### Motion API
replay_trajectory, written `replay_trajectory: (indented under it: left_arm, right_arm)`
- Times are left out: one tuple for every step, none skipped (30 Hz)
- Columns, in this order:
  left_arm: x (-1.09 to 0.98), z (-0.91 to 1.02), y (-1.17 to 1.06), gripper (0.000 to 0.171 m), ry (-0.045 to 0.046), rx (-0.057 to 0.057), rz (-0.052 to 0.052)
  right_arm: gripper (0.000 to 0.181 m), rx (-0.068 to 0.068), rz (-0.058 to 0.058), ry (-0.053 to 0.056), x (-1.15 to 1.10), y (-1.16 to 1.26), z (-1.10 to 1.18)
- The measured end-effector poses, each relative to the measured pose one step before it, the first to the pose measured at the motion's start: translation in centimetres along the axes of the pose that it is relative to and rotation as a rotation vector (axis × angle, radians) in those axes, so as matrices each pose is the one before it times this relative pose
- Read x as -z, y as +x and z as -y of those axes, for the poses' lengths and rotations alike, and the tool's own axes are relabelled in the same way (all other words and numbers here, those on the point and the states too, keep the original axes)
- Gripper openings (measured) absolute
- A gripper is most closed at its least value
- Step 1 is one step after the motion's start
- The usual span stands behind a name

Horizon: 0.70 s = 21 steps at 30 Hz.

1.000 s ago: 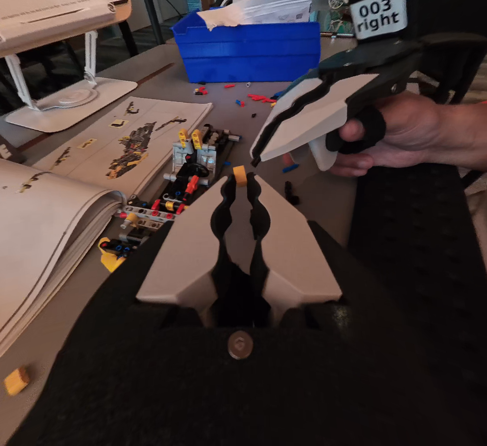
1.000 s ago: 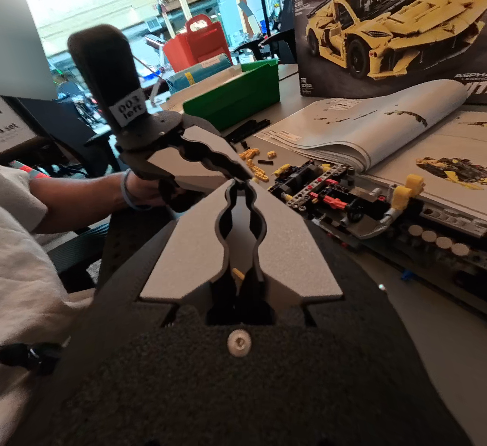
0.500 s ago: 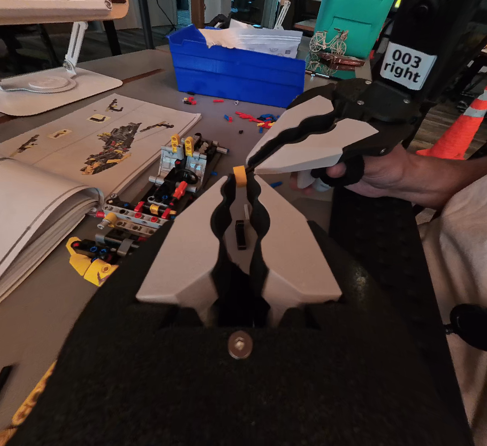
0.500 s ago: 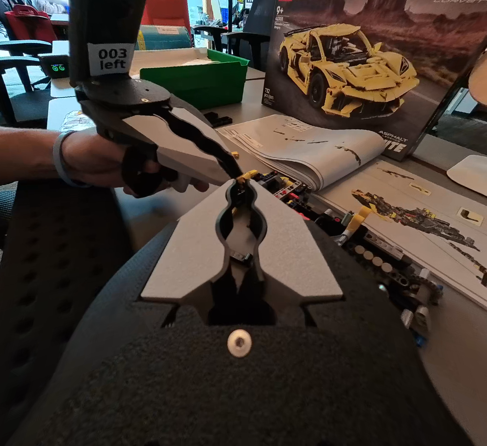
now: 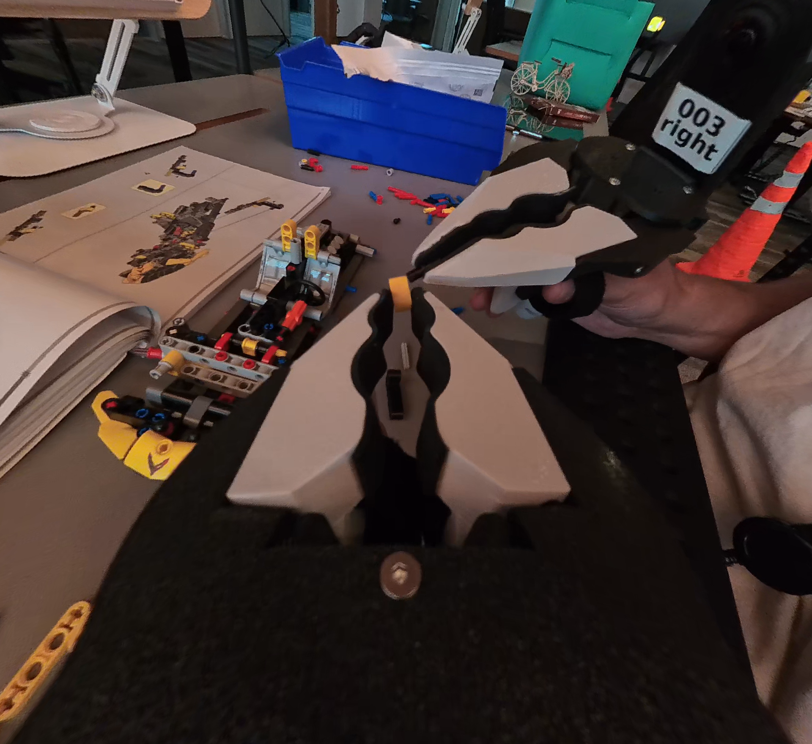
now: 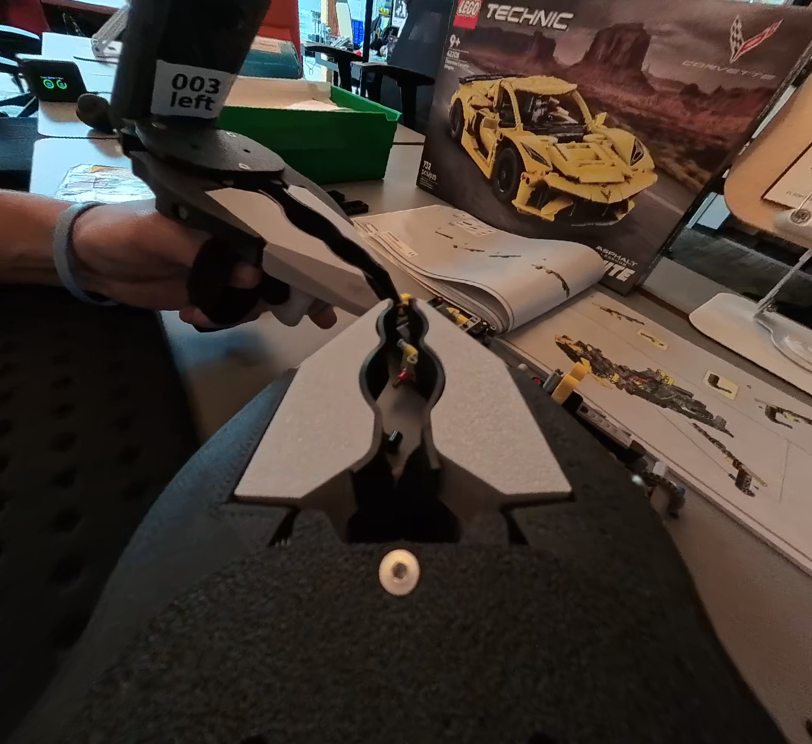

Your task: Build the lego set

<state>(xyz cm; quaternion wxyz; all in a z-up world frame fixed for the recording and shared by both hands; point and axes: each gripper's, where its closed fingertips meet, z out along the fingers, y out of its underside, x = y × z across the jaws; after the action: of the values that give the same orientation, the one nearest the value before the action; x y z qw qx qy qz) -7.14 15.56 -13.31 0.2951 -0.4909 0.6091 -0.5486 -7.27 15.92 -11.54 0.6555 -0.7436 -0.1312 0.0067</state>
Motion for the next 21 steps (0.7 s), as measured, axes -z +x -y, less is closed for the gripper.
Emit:
replay_trajectory:
  left_arm:
    - [-0.061,-0.177,-0.099,0.006,-0.0092,-0.004,0.0072]
    - [-0.003,-0.061,-0.017,0.006,-0.00277,0.004,-0.0022]
    - [0.01,0.057,0.056,0.006,0.00401,0.0118,-0.0094]
    - [0.008,0.057,0.0,0.006,0.00206,0.0039,-0.0026]
    - [-0.009,-0.013,-0.092,0.006,-0.00189,-0.0078,0.0075]
    - [-0.041,-0.068,-0.001,0.006,-0.00414,-0.0055,0.0037]
    - [-0.022,-0.028,0.02,0.006,-0.00066,0.0036,-0.0021]
    - [0.03,0.044,0.03,0.006,0.00324,0.0083,-0.0058]
    - [0.01,0.024,0.023,0.006,0.00126,0.0075,-0.0051]
    - [-0.027,-0.031,-0.013,0.006,-0.00115,0.0029,-0.0003]
    - [-0.013,-0.029,-0.034,0.006,-0.0014,-0.0028,0.0026]
    - [-0.024,0.0,0.018,0.006,-0.00029,-0.0009,-0.0009]
    - [0.001,0.039,0.016,0.006,0.00191,0.0015,-0.0022]
    - [0.002,0.018,-0.016,0.006,0.00055,-0.0011,0.0001]
    - [-0.016,-0.051,-0.005,0.006,-0.00251,-0.0009,0.0011]
    - [0.013,-0.011,-0.037,0.006,-0.00057,-0.0008,0.0025]
    - [0.041,0.064,-0.05,0.006,0.0031,-0.0029,0.0042]
    - [0.039,0.087,-0.029,0.006,0.00455,-0.0016,0.002]
    - [0.0,0.019,0.074,0.006,-0.00004,0.0038,-0.0063]
    - [0.007,0.015,-0.006,0.006,0.00058,0.0002,0.0009]
    - [0.02,0.019,0.011,0.006,0.00051,-0.0053,0.0013]
  right_arm:
    - [0.004,-0.0005,0.0038,-0.0069,-0.096,-0.065,-0.176]
    - [0.004,-0.0082,0.0074,-0.0088,-0.112,-0.063,-0.215]
    - [0.004,-0.006,0.0028,0.0032,-0.004,-0.001,0.05]
    - [0.004,0.0034,-0.0012,0.0022,0.033,0.007,0.069]
    - [0.004,0.0083,-0.0065,-0.0041,-0.016,0.043,-0.064]
    - [0.004,0.0073,-0.0046,-0.0048,-0.03,0.014,-0.071]
    - [0.004,0.0063,-0.0014,-0.0021,0.009,-0.025,-0.014]
    - [0.004,0.0028,-0.0013,0.0006,0.019,-0.005,0.023]
    - [0.004,0.001,-0.0011,0.0015,0.016,-0.009,0.043]
    - [0.004,0.0028,-0.0014,-0.0022,-0.014,-0.006,-0.028]
    - [0.004,0.0006,-0.0015,-0.0023,-0.017,0.02,-0.036]
    - [0.004,-0.0028,0.0008,-0.001,0.002,0.0,-0.019]
    - [0.004,-0.0054,0.0015,0.0014,0.035,0.006,0.02]
    - [0.004,-0.0038,0.0005,0.0025,0.014,0.022,0.03]
    - [0.004,-0.0026,0.001,-0.0013,-0.016,0.001,-0.03]
    - [0.004,-0.0027,0.0012,-0.0023,-0.02,-0.002,-0.053]
    - [0.004,-0.0033,0.0011,0.001,0.0,0.0,0.006]
    - [0.004,-0.0021,-0.0005,0.0025,0.046,0.028,0.069]
    - [0.004,-0.0008,-0.0012,-0.002,0.005,0.029,-0.05]
    - [0.004,-0.0038,0.0027,-0.0039,-0.041,-0.019,-0.102]
    - [0.004,-0.0045,0.0026,-0.0025,-0.025,-0.02,-0.045]
